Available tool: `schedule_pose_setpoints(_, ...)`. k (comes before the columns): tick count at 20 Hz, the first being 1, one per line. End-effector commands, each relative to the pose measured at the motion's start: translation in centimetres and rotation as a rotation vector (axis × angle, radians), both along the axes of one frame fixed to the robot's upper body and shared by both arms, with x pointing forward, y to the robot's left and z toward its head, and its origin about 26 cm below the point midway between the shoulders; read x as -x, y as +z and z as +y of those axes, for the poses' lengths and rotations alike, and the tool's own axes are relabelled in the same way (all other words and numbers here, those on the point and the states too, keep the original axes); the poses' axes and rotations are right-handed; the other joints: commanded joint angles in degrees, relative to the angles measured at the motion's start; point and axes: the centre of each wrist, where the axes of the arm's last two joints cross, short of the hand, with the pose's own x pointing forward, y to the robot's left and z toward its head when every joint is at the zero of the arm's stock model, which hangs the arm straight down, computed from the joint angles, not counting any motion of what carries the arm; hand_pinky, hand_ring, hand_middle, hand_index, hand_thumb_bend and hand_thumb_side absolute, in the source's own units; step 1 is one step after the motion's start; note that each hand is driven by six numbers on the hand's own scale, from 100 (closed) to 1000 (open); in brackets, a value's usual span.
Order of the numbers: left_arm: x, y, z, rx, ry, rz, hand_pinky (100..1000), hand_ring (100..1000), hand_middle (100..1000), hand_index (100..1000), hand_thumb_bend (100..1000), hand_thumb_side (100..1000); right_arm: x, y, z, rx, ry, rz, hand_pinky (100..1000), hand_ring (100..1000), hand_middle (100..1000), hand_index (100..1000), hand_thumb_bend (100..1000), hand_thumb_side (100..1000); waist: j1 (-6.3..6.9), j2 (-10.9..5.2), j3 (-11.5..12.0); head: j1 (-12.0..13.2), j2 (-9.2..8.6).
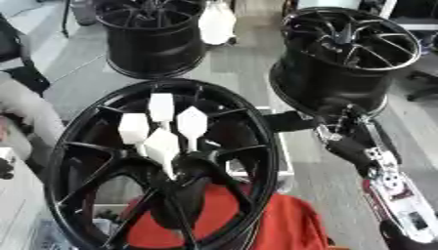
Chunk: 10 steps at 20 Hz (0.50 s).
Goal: Pull the pin out of the wheel hub.
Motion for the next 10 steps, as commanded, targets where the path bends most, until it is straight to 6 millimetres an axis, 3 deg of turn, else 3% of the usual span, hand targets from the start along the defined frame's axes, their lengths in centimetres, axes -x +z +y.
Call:
schedule_pose_setpoints(1,-0.5,3.3,1.4,-0.086,-0.039,-0.070,524,540,470,765,100,582,-0.1,1.1,-0.1,0.010,0.007,-0.035,618,619,661,779,261,114,0.28,-0.63,-0.3,0.1,-0.25)
schedule_pose_setpoints(4,-0.8,7.2,3.0,-0.218,-0.107,-0.141,536,560,495,785,100,554,-0.1,1.0,-0.1,0.014,0.006,-0.032,618,618,659,778,261,111,0.59,-0.81,-0.6,0.5,-0.67)
schedule_pose_setpoints(10,-2.0,17.9,4.9,-0.663,-0.359,-0.288,585,608,563,815,100,507,0.0,0.8,-0.1,0.029,0.017,-0.023,618,618,663,778,226,118,1.57,-0.99,-1.3,1.9,-0.94)
